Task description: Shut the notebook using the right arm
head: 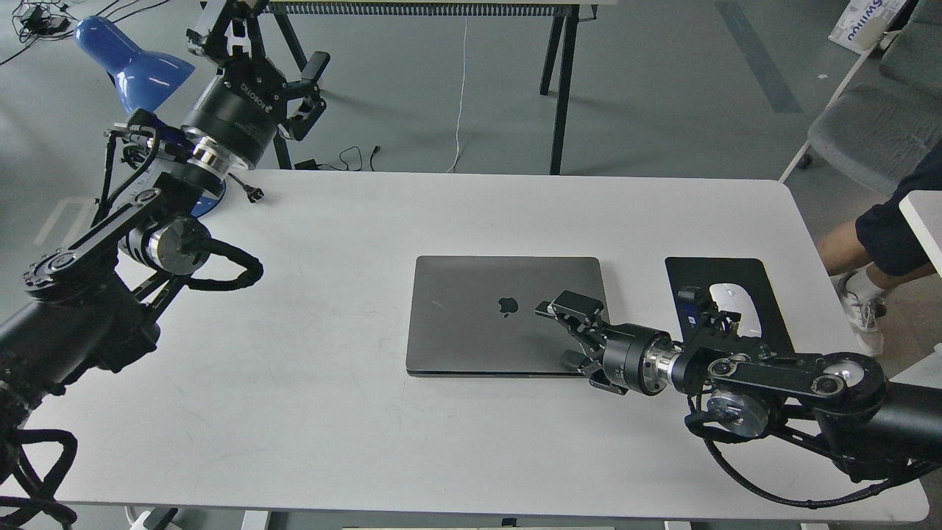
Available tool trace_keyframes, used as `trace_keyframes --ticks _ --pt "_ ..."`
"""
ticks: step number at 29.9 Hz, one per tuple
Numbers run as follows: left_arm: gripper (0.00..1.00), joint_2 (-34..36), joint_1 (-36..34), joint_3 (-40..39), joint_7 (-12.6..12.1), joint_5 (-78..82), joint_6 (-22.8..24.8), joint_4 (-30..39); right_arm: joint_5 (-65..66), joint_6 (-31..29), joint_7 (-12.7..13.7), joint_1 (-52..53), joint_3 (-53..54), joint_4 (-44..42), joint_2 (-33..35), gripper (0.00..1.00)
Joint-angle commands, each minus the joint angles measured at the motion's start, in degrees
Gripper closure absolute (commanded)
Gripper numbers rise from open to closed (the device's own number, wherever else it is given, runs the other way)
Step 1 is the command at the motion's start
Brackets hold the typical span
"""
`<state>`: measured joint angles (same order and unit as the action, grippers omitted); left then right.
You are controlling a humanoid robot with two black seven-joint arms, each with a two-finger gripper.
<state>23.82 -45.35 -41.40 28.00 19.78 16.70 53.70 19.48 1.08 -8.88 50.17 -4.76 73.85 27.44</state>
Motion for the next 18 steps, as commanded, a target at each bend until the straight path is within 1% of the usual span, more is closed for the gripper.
trace_keyframes --ticks 1,4,6,12,15,18 --pt "0.0 0.0 0.0 0.0 0.0 0.0 0.0 0.0 -0.06 0.06 0.0 1.68 0.1 1.2 0.86 0.0" --pt "0.0 0.0 0.0 0.0 0.0 0.0 0.0 0.0 -0.06 0.06 0.0 2.56 0.36 1.38 1.3 0.0" --pt "0.0 0.0 0.0 0.0 0.0 0.0 0.0 0.0 -0.06 -0.02 -0.08 3.0 1.76 1.47 2.88 0.0" --pt "0.0 0.0 0.0 0.0 0.0 0.0 0.0 0.0 -0.14 -0.99 -0.08 3.0 10.02 3.22 7.63 0.0" --pt "0.0 0.0 0.0 0.0 0.0 0.0 0.0 0.0 -0.15 -1.17 -0.08 3.18 12.66 3.4 8.42 0.0" --pt "0.0 0.0 0.0 0.0 0.0 0.0 0.0 0.0 -0.15 -2.57 0.0 3.18 16.52 3.31 9.82 0.0"
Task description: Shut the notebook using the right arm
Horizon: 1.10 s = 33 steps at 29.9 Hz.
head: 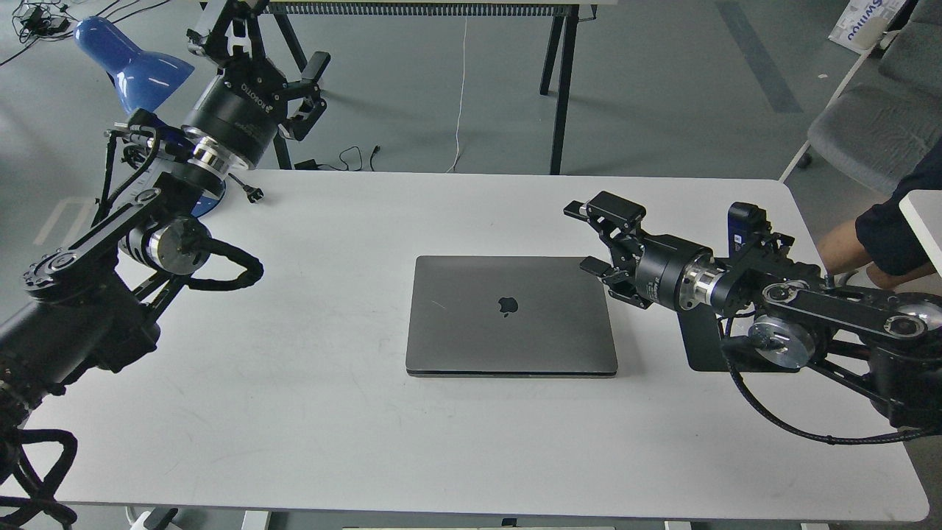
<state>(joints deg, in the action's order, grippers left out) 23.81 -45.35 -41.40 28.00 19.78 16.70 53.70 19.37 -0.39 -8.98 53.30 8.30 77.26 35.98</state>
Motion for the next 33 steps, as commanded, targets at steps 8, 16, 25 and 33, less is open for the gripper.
trace_keyframes --ticks 8,16,25,33 --pt "0.0 0.01 0.0 0.0 0.0 0.0 0.0 0.0 -0.03 -2.24 0.19 0.93 11.39 -1.32 3.65 0.0" --pt "0.0 0.01 0.0 0.0 0.0 0.0 0.0 0.0 -4.41 -3.03 0.19 3.3 13.94 -7.37 4.53 0.0" --pt "0.0 0.01 0.0 0.0 0.0 0.0 0.0 0.0 -10.13 -3.21 0.19 3.48 17.02 -12.83 4.62 0.0" --pt "0.0 0.01 0.0 0.0 0.0 0.0 0.0 0.0 -16.11 -3.04 0.02 3.04 18.24 -15.91 4.62 0.0"
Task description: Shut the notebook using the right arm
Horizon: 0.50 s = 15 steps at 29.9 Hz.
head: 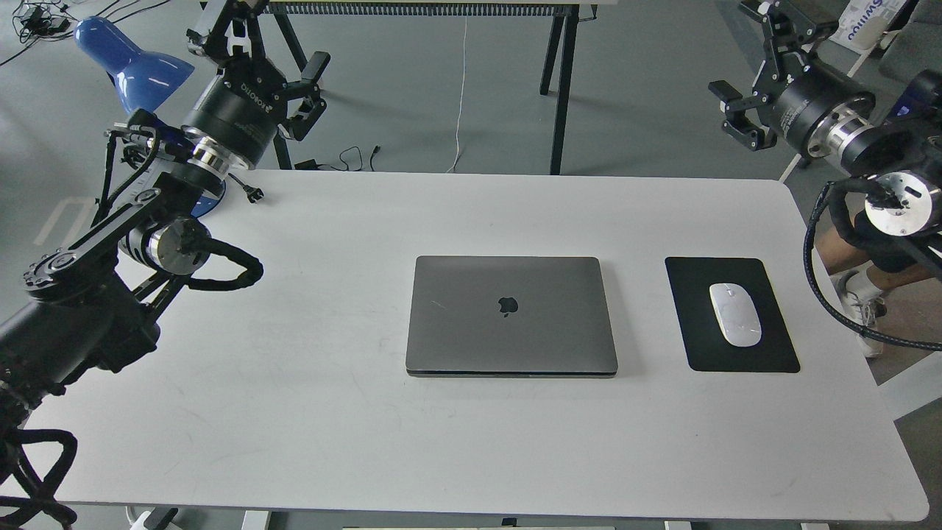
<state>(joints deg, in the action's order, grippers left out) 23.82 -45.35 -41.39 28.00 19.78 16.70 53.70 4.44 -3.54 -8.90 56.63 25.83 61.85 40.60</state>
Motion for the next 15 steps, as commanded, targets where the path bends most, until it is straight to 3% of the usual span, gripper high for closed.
trace_keyframes --ticks 1,9,15 --pt "0.0 0.0 0.0 0.0 0.0 0.0 0.0 0.0 -1.71 0.11 -0.15 -0.55 1.24 -0.59 0.0 0.0" --pt "0.0 0.0 0.0 0.0 0.0 0.0 0.0 0.0 -6.55 -0.77 -0.77 -4.76 5.98 -2.61 -0.09 0.0" --pt "0.0 0.0 0.0 0.0 0.0 0.0 0.0 0.0 -6.99 -7.61 -1.56 -11.36 11.52 -5.42 -0.17 0.0"
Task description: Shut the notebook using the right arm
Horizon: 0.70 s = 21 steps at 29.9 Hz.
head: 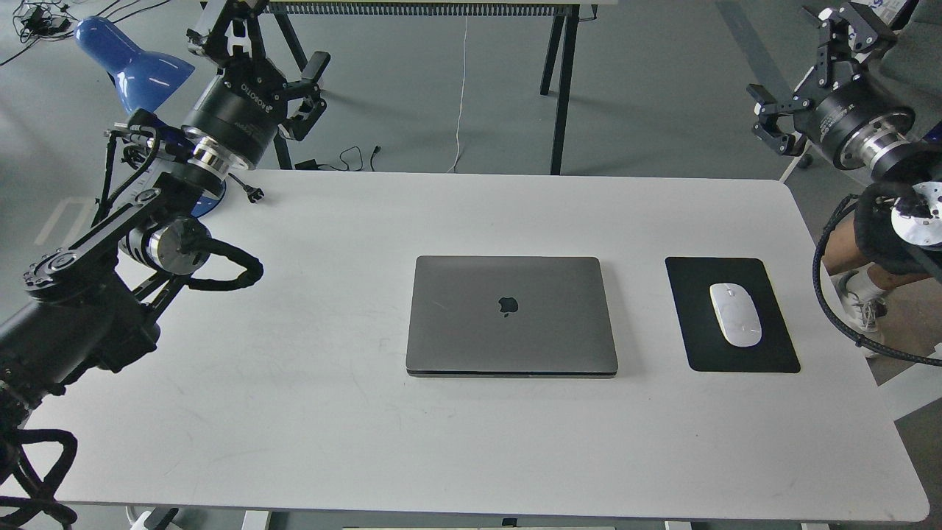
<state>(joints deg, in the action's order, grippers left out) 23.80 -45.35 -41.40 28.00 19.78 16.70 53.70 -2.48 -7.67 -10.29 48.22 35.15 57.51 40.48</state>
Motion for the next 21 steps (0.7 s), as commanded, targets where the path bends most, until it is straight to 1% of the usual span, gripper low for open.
trace_keyframes --ticks 1,5,7,14,17,21 --pt "0.0 0.02 0.0 0.0 0.0 0.0 0.0 0.0 -0.06 -5.06 -0.17 -3.91 2.38 -1.34 0.04 0.0" --pt "0.0 0.02 0.0 0.0 0.0 0.0 0.0 0.0 -0.06 -10.69 -0.26 -5.15 2.38 -3.45 1.18 0.0" --pt "0.0 0.02 0.0 0.0 0.0 0.0 0.0 0.0 -0.06 -12.45 -0.34 -5.51 2.38 -4.59 1.18 0.0" --pt "0.0 0.02 0.0 0.09 0.0 0.0 0.0 0.0 -0.06 -13.34 -1.31 -5.77 2.56 -8.55 0.83 0.0" --pt "0.0 -0.07 -0.09 0.0 0.0 0.0 0.0 0.0 -0.5 -13.43 -1.75 -5.86 2.64 -8.99 0.57 0.0" --pt "0.0 0.02 -0.09 0.0 0.0 0.0 0.0 0.0 -4.18 -13.25 -1.93 -6.3 2.91 -9.08 0.48 0.0"
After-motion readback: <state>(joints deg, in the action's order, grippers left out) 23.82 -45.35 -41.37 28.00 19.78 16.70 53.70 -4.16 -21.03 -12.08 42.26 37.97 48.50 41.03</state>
